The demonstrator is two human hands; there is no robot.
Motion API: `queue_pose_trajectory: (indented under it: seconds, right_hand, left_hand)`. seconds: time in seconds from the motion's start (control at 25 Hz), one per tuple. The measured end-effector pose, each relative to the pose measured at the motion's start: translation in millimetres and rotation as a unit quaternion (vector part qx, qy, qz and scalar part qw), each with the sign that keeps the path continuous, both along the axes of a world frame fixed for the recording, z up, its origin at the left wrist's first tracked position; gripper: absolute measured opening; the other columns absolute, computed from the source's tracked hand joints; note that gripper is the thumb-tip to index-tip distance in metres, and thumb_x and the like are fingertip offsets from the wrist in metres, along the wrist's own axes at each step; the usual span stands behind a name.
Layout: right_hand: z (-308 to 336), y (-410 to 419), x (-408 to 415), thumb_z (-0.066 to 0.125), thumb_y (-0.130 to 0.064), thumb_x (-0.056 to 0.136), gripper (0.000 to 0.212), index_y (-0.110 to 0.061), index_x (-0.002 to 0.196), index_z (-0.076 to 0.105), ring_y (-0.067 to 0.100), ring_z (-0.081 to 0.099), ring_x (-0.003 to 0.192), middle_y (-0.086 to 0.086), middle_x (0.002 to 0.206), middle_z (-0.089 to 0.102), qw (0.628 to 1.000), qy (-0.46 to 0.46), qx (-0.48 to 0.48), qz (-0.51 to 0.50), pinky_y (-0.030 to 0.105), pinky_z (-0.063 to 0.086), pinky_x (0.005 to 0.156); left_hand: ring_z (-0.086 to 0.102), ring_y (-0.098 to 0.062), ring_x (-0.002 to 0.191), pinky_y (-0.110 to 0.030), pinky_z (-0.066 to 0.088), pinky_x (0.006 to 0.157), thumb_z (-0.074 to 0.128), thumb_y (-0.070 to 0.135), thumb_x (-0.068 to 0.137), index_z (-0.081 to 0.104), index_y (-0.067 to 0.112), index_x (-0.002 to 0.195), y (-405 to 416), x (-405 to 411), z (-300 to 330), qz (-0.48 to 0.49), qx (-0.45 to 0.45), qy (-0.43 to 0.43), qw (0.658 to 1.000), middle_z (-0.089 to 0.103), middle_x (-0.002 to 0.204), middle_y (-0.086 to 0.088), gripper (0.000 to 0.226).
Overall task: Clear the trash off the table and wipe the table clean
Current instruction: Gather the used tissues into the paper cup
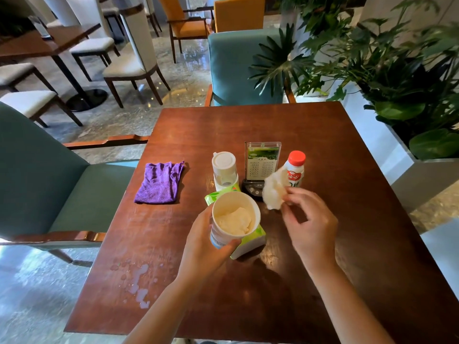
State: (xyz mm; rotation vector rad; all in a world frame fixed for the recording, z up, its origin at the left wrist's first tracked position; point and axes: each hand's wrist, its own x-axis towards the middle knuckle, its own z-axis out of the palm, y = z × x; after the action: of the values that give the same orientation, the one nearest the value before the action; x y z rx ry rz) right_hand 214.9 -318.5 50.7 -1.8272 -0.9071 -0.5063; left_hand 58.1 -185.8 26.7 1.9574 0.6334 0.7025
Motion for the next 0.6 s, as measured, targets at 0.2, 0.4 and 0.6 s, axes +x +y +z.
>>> queue_pose_trajectory:
  seconds: [0.2, 0.4, 0.6]
  right_hand:
    - [19.7, 18.2, -38.6, 0.072, 0.004, 0.073, 0.013, -0.002, 0.084, 0.071, 0.025, 0.066, 0.088, 0.010, 0.093, 0.071, 0.983, -0.069, -0.138, 0.100, 0.028, 0.052, 0.084]
    - [13.9, 6.7, -43.9, 0.046, -0.022, 0.089, 0.033, -0.018, 0.118, 0.061, 0.015, 0.049, 0.124, -0.001, 0.127, 0.060, 0.951, -0.045, -0.215, 0.217, 0.034, 0.034, 0.110]
    - [10.3, 5.5, -41.0, 0.025, -0.059, 0.093, 0.048, -0.031, 0.117, 0.056, 0.014, 0.040, 0.132, -0.008, 0.134, 0.054, 0.898, -0.056, -0.372, 0.229, 0.059, 0.011, 0.114]
  left_hand:
    - [0.060, -0.004, 0.110, -0.015, 0.049, 0.085, 0.085, 0.023, 0.066, 0.048, 0.043, 0.125, -4.5, 11.2, 4.9, -0.017, 0.017, -0.029, 0.999, 0.060, 0.122, 0.020, 0.072]
    - [0.062, -0.006, 0.108, -0.013, 0.048, 0.082, 0.083, 0.022, 0.071, 0.050, 0.039, 0.124, -3.3, 6.8, 4.3, -0.024, 0.026, -0.028, 0.999, 0.063, 0.118, 0.017, 0.064]
    - [0.056, 0.002, 0.111, -0.013, 0.046, 0.089, 0.081, 0.025, 0.073, 0.050, 0.038, 0.124, -3.0, 6.0, 1.0, -0.027, 0.043, 0.005, 0.999, 0.058, 0.121, 0.024, 0.062]
